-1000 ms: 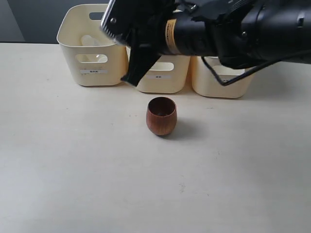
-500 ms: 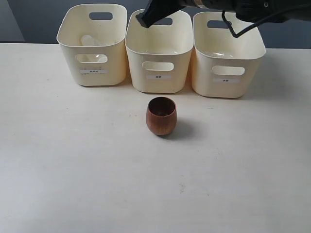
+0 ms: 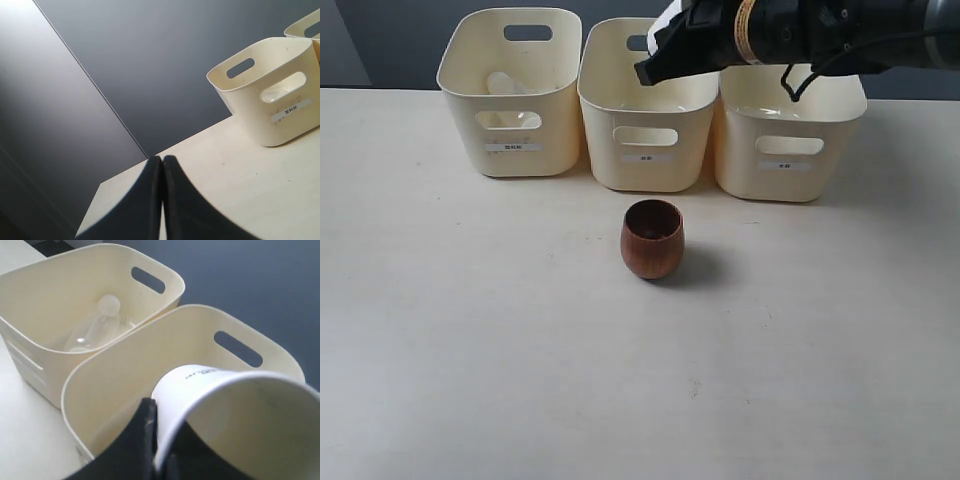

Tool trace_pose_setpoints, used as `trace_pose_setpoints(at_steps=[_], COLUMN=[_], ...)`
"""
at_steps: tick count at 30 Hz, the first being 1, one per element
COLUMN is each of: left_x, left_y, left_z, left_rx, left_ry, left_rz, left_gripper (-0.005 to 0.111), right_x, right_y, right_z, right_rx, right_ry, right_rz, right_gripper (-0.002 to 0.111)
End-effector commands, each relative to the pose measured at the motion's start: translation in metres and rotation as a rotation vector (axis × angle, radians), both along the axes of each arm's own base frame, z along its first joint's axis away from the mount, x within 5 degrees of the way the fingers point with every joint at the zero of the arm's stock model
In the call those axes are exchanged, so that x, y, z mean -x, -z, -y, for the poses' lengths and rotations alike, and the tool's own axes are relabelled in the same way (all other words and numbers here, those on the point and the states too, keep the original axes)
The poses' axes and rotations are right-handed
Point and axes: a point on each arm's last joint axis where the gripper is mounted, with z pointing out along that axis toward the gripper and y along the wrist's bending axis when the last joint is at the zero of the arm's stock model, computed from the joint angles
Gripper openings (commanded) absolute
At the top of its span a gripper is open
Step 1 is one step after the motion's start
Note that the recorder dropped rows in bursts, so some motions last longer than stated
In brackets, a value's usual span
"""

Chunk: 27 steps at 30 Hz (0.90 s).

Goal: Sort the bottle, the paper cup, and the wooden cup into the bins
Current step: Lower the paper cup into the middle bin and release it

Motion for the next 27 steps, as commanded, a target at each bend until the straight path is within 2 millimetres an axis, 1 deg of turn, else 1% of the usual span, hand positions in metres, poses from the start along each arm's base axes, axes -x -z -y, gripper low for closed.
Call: trace_pose_setpoints(at_steps=[1,5,9,21,27], left_x=[0.0,0.0,0.0,0.0,0.0], left_y=[0.0,0.0,0.0,0.0,0.0], left_z=[0.0,0.0,0.0,0.0,0.0], left_rx=[0.01,0.01,0.01,0.012,0.012], left_ry=[0.003,0.003,0.003,0.003,0.003], left_rz=[0.009,0.009,0.009,0.009,0.009], left_gripper=[0.0,0.0,0.0,0.0,0.0], right_x=[-0.009,-0.018,-0.023,-0.03,-0.032], right_y=[0.009,0.013,0.018,0.039,0.039], right_z=[-0.005,-0.011,-0.014,-0.013,-0.011], right_rx=[-0.048,-0.079,-0.085,-0.058,-0.05], right_ry=[-0.016,-0.02,-0.025,0.009,0.034], right_rz=[-0.063,-0.079,-0.09,-0.119,-0.11], right_gripper=[-0.001,-0.001,-0.001,-0.001,-0.001])
